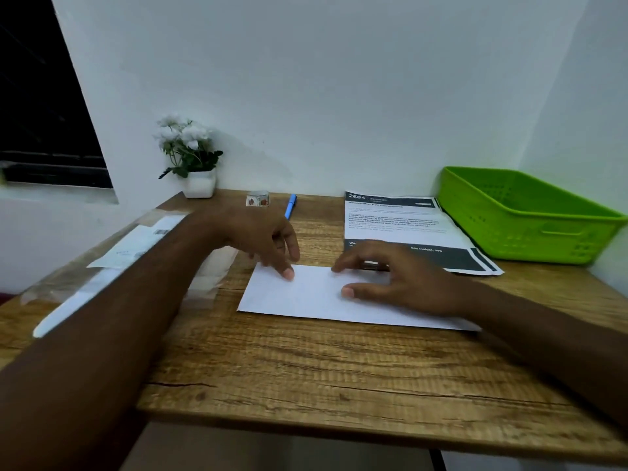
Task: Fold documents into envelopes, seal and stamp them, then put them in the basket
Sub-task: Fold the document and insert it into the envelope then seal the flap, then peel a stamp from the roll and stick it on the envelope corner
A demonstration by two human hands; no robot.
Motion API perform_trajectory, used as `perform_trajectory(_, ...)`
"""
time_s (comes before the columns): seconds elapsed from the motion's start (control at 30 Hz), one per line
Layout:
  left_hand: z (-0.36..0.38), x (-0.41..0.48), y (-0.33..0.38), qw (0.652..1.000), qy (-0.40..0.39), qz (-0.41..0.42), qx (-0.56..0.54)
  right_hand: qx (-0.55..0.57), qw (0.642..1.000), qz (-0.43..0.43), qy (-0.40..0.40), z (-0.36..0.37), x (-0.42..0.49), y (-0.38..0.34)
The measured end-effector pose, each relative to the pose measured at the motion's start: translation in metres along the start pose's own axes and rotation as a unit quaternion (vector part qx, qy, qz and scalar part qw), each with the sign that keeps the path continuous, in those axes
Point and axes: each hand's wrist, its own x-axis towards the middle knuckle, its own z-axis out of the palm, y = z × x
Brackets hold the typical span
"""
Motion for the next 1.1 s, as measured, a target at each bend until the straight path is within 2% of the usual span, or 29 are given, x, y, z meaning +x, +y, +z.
perform_trajectory(0.1, -0.006, 0.006, -0.008, 0.997, 0.059, 0.001, -0.046, 0.021, 0.999, 0.0, 0.041, 0.003, 0.027, -0.001)
perform_trajectory(0.2, -0.012, 0.026, -0.026, 0.978, 0.199, -0.007, -0.058, 0.035, 0.997, 0.008, 0.069, 0.006, 0.058, -0.003)
perform_trajectory(0.3, -0.015, 0.048, -0.05, 0.939, 0.343, -0.015, 0.008, 0.042, 0.995, 0.013, 0.094, 0.012, 0.091, -0.004)
perform_trajectory(0.4, -0.018, 0.067, -0.072, 0.908, 0.414, -0.035, 0.056, 0.04, 0.993, 0.043, 0.103, 0.019, 0.12, 0.007)
perform_trajectory(0.47, -0.022, 0.077, -0.083, 0.897, 0.431, -0.064, 0.069, 0.029, 0.992, 0.059, 0.106, 0.023, 0.132, 0.014)
perform_trajectory(0.57, -0.022, 0.09, -0.093, 0.905, 0.406, -0.106, 0.075, 0.01, 0.991, 0.076, 0.108, 0.027, 0.136, 0.019)
perform_trajectory(0.8, -0.016, 0.108, -0.092, 0.891, 0.432, -0.124, 0.062, -0.003, 0.988, 0.094, 0.119, 0.027, 0.129, 0.028)
perform_trajectory(0.9, -0.015, 0.108, -0.089, 0.88, 0.458, -0.124, 0.027, -0.007, 0.988, 0.093, 0.121, 0.027, 0.128, 0.027)
perform_trajectory(1.0, -0.014, 0.105, -0.086, 0.887, 0.45, -0.108, -0.006, -0.003, 0.987, 0.099, 0.126, 0.027, 0.126, 0.028)
perform_trajectory(1.1, -0.017, 0.096, -0.081, 0.894, 0.444, -0.059, -0.017, 0.003, 0.985, 0.102, 0.14, 0.025, 0.125, 0.029)
